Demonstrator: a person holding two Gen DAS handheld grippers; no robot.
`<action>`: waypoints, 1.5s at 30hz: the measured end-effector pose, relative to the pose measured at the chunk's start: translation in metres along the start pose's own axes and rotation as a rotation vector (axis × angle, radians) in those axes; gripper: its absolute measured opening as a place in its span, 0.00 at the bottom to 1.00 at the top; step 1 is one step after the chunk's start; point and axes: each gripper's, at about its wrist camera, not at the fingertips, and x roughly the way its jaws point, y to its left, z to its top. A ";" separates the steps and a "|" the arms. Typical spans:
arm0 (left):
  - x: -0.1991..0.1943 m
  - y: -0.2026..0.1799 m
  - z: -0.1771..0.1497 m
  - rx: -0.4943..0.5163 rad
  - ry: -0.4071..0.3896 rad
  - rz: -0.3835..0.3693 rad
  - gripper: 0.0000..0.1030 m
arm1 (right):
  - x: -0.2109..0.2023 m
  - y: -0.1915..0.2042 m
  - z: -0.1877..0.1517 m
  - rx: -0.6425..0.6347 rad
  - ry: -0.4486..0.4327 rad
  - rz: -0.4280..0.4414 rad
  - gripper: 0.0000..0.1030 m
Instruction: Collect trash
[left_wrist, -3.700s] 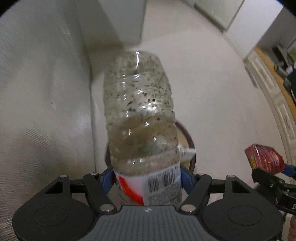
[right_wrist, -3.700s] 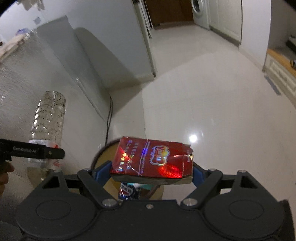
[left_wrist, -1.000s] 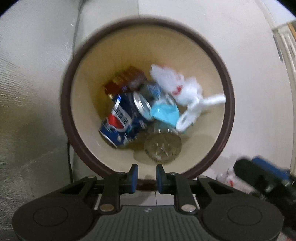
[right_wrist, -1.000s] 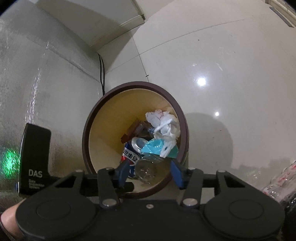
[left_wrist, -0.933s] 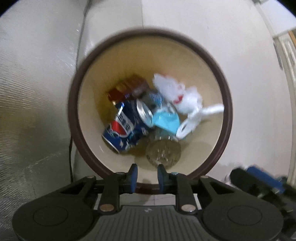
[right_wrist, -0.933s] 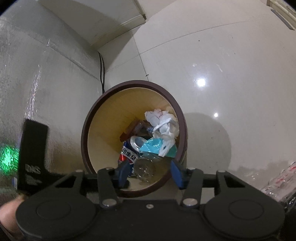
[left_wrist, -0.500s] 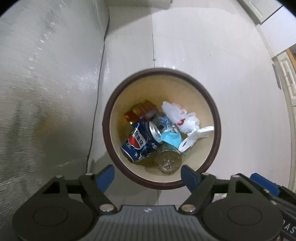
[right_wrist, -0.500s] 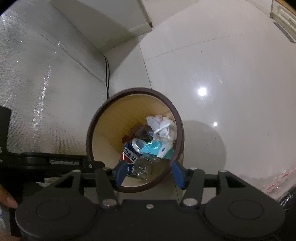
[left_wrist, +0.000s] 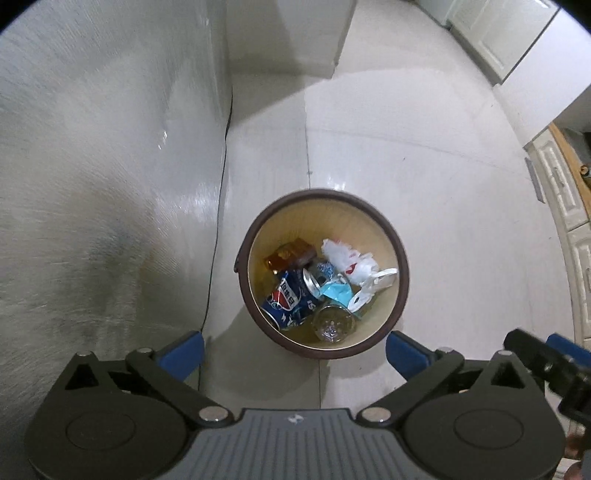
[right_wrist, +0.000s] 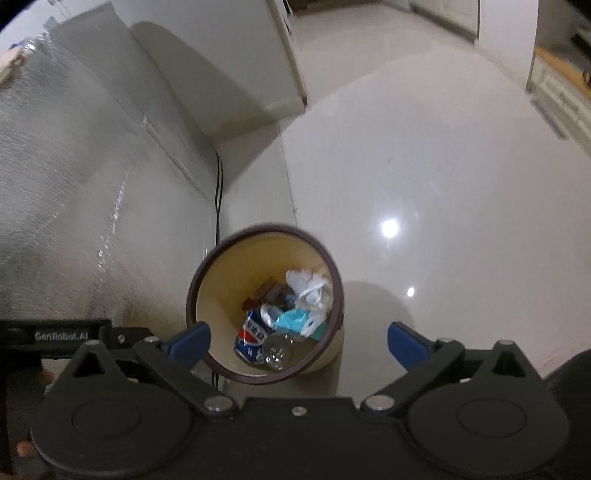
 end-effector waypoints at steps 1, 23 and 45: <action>-0.009 -0.001 -0.003 0.004 -0.015 0.004 1.00 | -0.009 0.001 0.000 -0.005 -0.015 0.002 1.00; -0.252 -0.018 -0.095 0.066 -0.388 -0.069 1.00 | -0.239 0.065 -0.029 -0.172 -0.337 -0.049 1.00; -0.358 0.043 -0.180 0.062 -0.545 0.008 1.00 | -0.342 0.129 -0.087 -0.224 -0.401 -0.120 1.00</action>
